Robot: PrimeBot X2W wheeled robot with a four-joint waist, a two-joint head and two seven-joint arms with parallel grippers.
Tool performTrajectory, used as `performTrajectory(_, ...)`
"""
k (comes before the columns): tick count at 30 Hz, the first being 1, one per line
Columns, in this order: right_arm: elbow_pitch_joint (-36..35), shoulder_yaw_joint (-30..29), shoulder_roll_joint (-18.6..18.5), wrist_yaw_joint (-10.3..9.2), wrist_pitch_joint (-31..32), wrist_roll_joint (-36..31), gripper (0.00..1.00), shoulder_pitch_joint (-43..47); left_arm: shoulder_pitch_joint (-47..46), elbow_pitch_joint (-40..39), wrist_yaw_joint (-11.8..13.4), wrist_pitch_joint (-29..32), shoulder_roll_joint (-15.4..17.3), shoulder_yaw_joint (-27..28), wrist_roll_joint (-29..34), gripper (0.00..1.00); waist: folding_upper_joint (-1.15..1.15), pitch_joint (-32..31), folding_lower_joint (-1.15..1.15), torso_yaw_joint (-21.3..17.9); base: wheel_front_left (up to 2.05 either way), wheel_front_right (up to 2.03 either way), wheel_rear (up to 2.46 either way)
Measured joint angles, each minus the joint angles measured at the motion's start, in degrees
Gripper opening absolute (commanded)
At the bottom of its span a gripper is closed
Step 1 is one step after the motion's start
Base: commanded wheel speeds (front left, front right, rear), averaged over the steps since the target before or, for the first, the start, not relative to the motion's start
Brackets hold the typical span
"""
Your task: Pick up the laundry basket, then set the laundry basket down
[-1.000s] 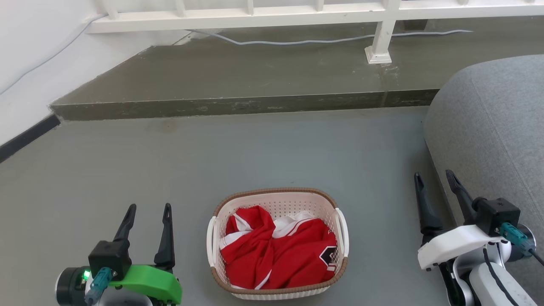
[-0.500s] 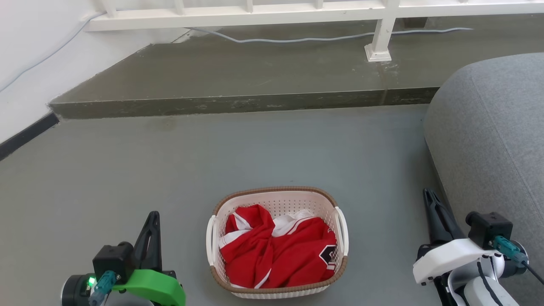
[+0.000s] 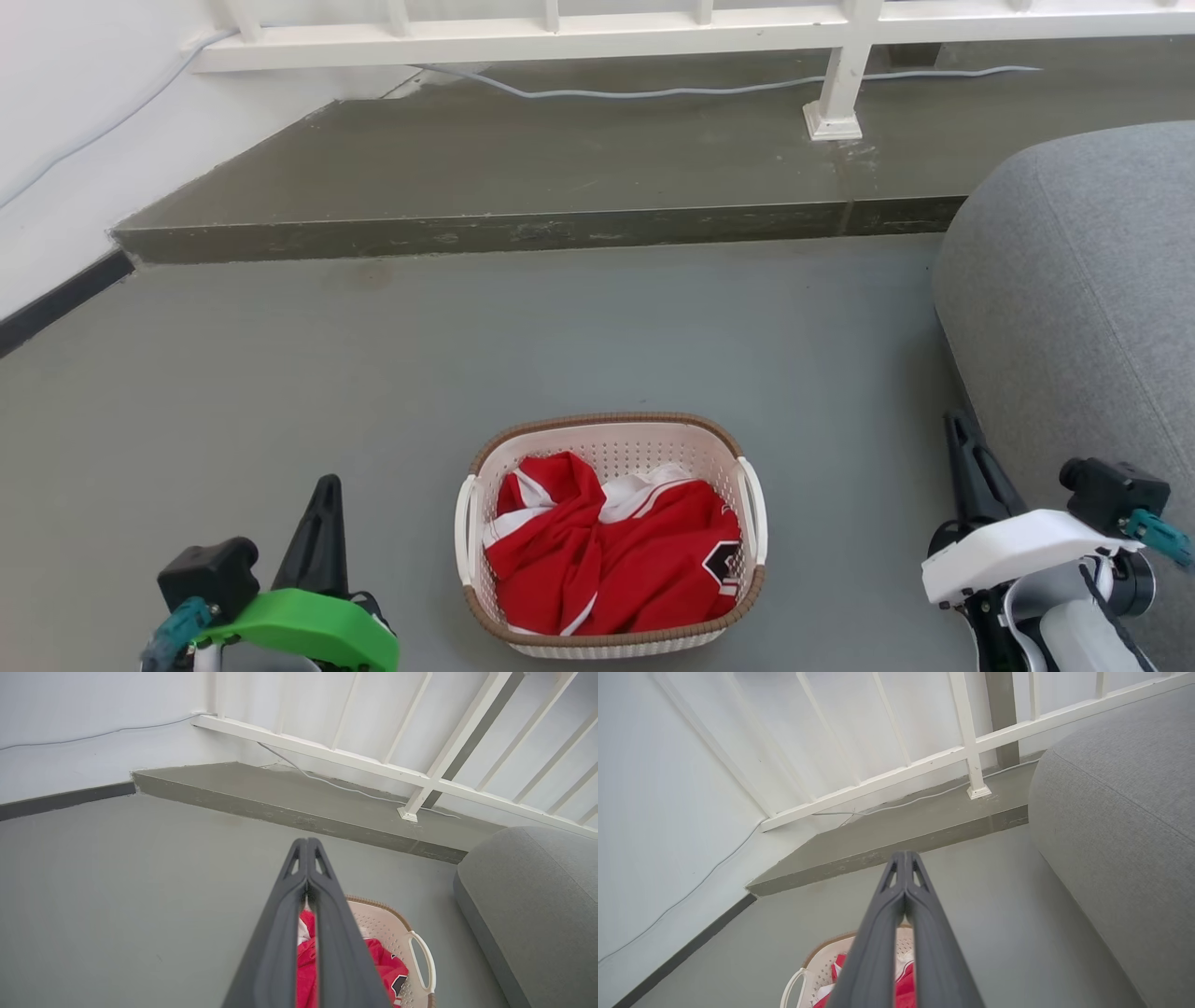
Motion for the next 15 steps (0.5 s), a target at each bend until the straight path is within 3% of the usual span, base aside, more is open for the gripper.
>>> performTrajectory(15,0.1,-3.34,1.12,1.59,2.99,10.89,0.0,-0.13,-0.05,0.52,-1.76,2.58,-0.25,2.89,-10.93,0.0,0.0,-0.32,0.0,0.17,0.0,0.0,0.0)
